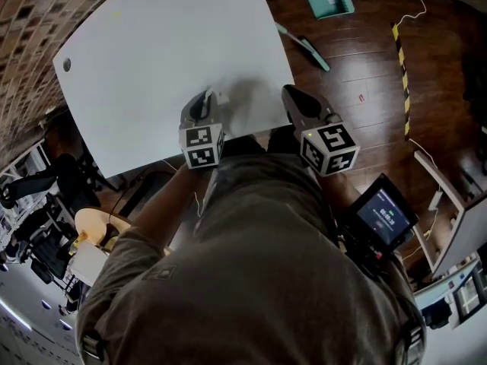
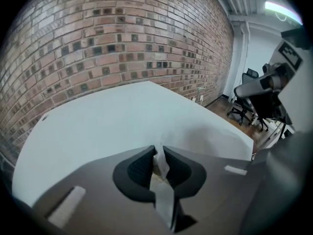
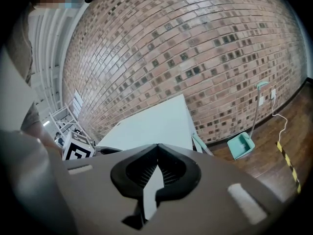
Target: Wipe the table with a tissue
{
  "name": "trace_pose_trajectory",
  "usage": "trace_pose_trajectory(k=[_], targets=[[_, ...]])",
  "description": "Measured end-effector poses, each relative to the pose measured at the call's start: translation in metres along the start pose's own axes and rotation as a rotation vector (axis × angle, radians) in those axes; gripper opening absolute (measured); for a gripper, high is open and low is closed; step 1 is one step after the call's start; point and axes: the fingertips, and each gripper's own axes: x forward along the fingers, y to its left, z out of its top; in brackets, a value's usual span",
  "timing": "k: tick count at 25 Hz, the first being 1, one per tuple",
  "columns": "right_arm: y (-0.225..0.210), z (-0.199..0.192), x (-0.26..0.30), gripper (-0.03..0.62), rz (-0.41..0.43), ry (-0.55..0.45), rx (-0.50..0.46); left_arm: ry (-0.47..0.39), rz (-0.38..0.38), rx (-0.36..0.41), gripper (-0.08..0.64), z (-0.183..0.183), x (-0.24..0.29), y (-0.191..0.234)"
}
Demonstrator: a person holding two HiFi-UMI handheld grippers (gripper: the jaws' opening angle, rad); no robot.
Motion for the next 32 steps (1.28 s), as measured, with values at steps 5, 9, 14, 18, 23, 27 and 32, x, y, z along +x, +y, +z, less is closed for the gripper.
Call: trace_pose_trajectory(k=[5, 9, 14, 18, 23, 27, 32], targets=[[0.008, 0.002, 0.003, 0.011, 0.019, 0.008, -0.015, 0.025, 0.06, -0.033, 0.028, -0.013, -0.012, 0.026], [0.012, 0.005, 0.006, 0.011, 0.028, 0.007, -0.026, 0.036, 0.084, -0.051, 0.028, -0.017, -0.017, 0.036], [0.009, 0.007, 0.005, 0.011, 0.017, 0.003, -0.025, 0.023, 0.055, -0.051, 0.028, -0.012, -0.009, 0.026], [0.003, 0.006, 0.003, 0.011, 0.002, -0.004, -0.014, 0.016, 0.002, -0.028, 0.028, -0.005, 0.001, 0.008], [-0.003, 0.007, 0.002, 0.011, -0.02, -0.009, -0.009, -0.001, -0.075, 0.015, 0.028, 0.01, 0.013, -0.023], [-0.006, 0.009, 0.001, 0.011, -0.031, -0.016, -0.011, -0.007, -0.136, 0.037, 0.028, 0.02, 0.018, -0.046], [-0.007, 0.009, -0.001, 0.011, -0.03, -0.011, -0.021, 0.001, -0.123, 0.021, 0.028, 0.017, 0.018, -0.042]])
